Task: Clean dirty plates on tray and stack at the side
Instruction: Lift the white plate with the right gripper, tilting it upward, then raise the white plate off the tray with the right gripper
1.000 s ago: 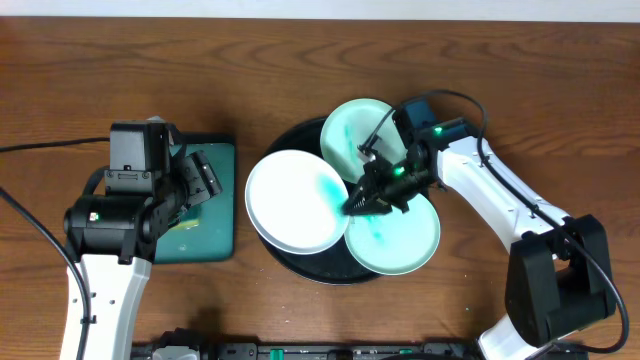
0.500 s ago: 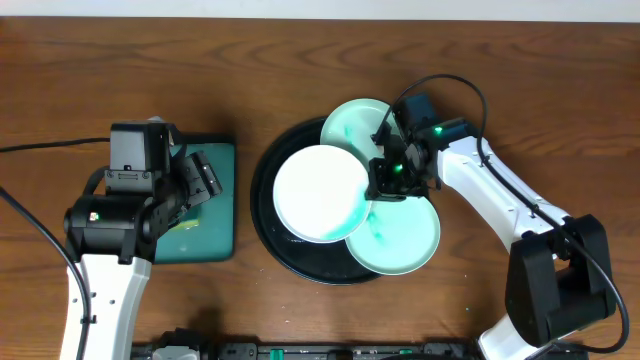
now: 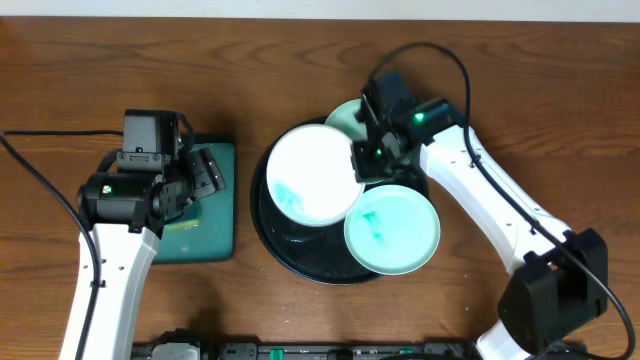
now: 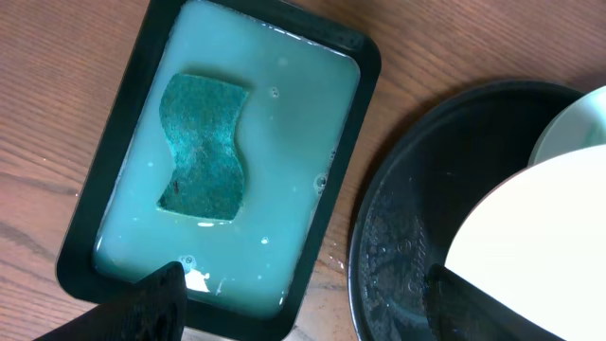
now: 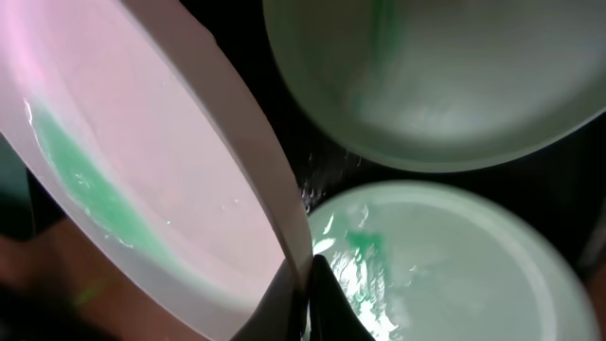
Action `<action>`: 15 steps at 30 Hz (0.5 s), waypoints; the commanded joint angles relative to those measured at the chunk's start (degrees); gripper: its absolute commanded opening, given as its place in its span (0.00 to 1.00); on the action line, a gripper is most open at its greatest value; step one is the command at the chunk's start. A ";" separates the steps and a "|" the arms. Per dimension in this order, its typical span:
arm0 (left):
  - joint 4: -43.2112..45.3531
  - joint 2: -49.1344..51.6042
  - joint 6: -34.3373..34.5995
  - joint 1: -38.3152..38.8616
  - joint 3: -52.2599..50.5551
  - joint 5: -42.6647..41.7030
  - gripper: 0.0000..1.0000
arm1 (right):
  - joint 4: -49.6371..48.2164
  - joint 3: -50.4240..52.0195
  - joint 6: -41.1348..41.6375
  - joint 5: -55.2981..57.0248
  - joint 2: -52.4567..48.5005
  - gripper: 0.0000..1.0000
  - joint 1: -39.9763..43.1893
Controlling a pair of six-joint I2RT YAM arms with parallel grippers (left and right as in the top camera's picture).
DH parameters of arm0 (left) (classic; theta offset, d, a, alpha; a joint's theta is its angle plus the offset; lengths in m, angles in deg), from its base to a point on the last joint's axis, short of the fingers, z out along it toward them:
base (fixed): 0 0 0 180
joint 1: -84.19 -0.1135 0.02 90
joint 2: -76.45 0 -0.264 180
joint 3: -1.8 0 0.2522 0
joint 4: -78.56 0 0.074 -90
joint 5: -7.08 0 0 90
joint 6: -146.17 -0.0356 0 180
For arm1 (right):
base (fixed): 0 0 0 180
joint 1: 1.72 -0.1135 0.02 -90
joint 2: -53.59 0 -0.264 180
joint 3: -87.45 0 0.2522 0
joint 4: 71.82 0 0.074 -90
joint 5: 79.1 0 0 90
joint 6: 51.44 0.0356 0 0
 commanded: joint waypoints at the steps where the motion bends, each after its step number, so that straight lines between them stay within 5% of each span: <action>1: -0.15 0.02 0.55 0.13 0.20 0.42 0.80 | 1.53 -4.66 -1.20 13.44 1.07 0.02 -2.49; 15: -0.17 0.02 0.59 0.13 0.20 0.39 0.80 | 3.28 -5.92 -8.70 49.07 1.05 0.02 -14.99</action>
